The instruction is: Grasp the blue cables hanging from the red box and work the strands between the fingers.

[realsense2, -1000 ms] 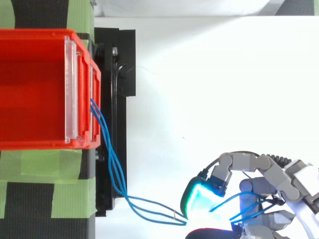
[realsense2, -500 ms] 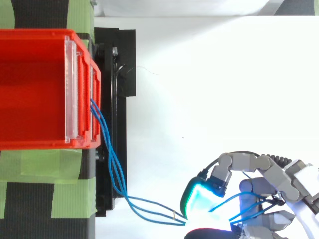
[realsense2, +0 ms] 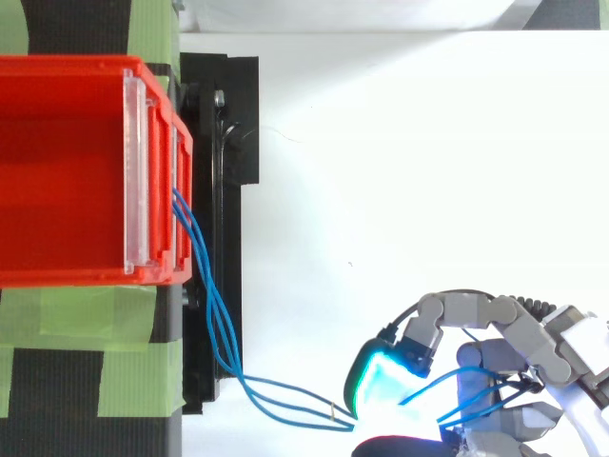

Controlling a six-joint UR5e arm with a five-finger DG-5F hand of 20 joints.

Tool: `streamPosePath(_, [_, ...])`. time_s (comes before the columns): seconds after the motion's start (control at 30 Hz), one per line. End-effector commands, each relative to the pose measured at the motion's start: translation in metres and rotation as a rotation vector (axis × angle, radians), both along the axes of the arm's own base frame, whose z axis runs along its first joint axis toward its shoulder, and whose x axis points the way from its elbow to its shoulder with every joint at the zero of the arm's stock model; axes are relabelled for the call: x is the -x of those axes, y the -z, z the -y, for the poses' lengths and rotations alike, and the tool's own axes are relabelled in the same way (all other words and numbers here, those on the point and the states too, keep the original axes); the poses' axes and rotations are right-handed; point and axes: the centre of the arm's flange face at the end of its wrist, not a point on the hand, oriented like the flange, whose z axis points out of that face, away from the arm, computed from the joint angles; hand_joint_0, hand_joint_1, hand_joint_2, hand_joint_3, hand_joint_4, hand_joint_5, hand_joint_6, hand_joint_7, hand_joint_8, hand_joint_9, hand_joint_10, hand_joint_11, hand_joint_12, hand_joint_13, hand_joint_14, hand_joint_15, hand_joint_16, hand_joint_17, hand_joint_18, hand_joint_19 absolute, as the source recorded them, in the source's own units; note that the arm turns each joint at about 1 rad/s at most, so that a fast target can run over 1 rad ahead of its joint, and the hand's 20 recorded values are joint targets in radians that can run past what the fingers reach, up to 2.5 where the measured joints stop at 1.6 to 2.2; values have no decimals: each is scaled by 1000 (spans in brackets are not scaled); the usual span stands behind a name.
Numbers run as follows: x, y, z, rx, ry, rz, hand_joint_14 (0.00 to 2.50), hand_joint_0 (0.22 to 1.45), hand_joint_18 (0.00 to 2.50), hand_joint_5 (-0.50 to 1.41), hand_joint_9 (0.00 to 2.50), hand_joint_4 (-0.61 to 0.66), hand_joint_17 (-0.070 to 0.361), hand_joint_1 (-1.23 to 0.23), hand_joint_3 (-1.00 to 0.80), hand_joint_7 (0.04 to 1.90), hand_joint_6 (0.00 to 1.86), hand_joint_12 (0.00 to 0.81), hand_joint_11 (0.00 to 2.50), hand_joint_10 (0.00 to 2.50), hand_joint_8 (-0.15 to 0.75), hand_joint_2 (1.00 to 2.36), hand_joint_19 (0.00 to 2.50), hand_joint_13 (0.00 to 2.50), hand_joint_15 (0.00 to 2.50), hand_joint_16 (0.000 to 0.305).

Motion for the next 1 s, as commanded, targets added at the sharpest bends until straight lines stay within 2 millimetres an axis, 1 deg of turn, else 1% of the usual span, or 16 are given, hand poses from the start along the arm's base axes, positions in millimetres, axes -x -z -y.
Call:
streamPosePath(0.0, [0,0,0,-1,0,1,2500,888,1462,156,987,221,104,-618,-471,1201,1075,419,2500,2500,384,1019,1184,1081,1644,46])
streamPosePath(0.17, [0,0,0,-1,0,1,2500,880,1462,161,987,219,104,-620,-426,1202,1093,419,2500,2500,384,1020,1184,1081,1644,46])
streamPosePath(0.97, [0,0,0,-1,0,1,2500,879,1462,153,987,211,104,-619,-430,1214,1113,419,2500,2500,384,1019,1184,1081,1644,46])
